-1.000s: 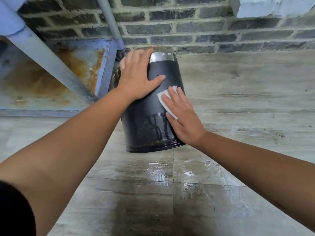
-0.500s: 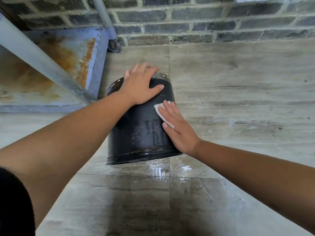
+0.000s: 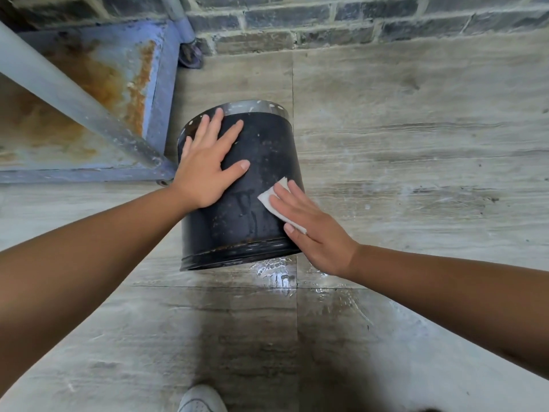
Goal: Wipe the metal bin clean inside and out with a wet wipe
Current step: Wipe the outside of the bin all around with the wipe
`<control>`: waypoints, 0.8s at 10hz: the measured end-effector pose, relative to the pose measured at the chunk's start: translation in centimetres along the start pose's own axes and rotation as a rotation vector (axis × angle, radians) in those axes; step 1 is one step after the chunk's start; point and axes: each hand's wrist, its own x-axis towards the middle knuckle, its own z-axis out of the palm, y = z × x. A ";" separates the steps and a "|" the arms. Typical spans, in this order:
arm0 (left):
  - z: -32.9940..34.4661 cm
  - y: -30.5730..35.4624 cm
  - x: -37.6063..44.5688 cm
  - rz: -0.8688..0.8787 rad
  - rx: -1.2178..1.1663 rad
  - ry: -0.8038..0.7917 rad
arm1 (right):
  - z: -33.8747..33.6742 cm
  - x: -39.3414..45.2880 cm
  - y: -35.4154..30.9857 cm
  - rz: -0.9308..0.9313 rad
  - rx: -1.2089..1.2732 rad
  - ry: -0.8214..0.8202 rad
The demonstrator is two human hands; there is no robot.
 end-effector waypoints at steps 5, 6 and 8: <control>-0.4 -0.5 -0.3 0.011 -0.059 -0.002 | -2.5 -2.9 5.0 0.391 -0.120 -0.050; -0.4 -1.3 -0.7 0.022 -0.090 0.004 | -3.8 -1.0 4.6 0.599 0.132 0.148; -0.3 -1.5 -0.5 0.031 -0.089 0.008 | -2.7 1.5 -0.5 0.294 0.258 0.242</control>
